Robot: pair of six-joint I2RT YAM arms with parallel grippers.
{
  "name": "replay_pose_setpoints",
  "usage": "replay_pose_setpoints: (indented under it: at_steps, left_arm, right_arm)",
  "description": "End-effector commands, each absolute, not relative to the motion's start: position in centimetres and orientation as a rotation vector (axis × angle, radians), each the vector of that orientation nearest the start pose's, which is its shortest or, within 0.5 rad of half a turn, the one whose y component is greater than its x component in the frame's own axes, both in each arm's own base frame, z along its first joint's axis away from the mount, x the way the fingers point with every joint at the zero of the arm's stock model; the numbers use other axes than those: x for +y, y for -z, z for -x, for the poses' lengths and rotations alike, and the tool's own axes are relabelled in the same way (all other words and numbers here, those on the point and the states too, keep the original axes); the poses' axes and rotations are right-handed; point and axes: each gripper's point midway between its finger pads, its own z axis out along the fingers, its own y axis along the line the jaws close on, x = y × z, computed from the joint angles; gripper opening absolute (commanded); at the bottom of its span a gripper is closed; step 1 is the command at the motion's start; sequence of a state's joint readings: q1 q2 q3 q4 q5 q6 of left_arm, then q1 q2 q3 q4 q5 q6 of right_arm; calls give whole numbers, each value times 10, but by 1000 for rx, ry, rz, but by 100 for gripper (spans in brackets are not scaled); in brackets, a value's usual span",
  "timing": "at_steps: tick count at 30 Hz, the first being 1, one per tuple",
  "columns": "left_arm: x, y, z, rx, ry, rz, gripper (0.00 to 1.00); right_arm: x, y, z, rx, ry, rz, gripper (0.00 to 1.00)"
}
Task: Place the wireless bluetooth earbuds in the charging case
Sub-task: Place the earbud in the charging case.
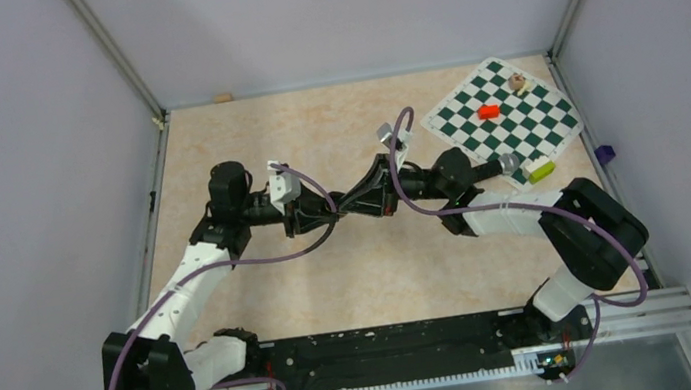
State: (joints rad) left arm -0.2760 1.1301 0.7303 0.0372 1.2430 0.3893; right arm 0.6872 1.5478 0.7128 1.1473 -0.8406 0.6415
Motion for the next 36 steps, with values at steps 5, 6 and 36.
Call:
replay_pose_setpoints:
  at_steps: [5,6,36]
  left_arm:
    - [-234,-232,-214,1183,1118,-1340,0]
    - [-234,-232,-214,1181,1119,-1344,0]
    - [-237,-244,-204,1156,1213,-1338,0]
  right_arm:
    - [369,-273,-214,1279,-1611,801,19]
    - [369,-273,-215,1279,-1609,802,19]
    - [362,-322,-194,1136,-1528,1010,34]
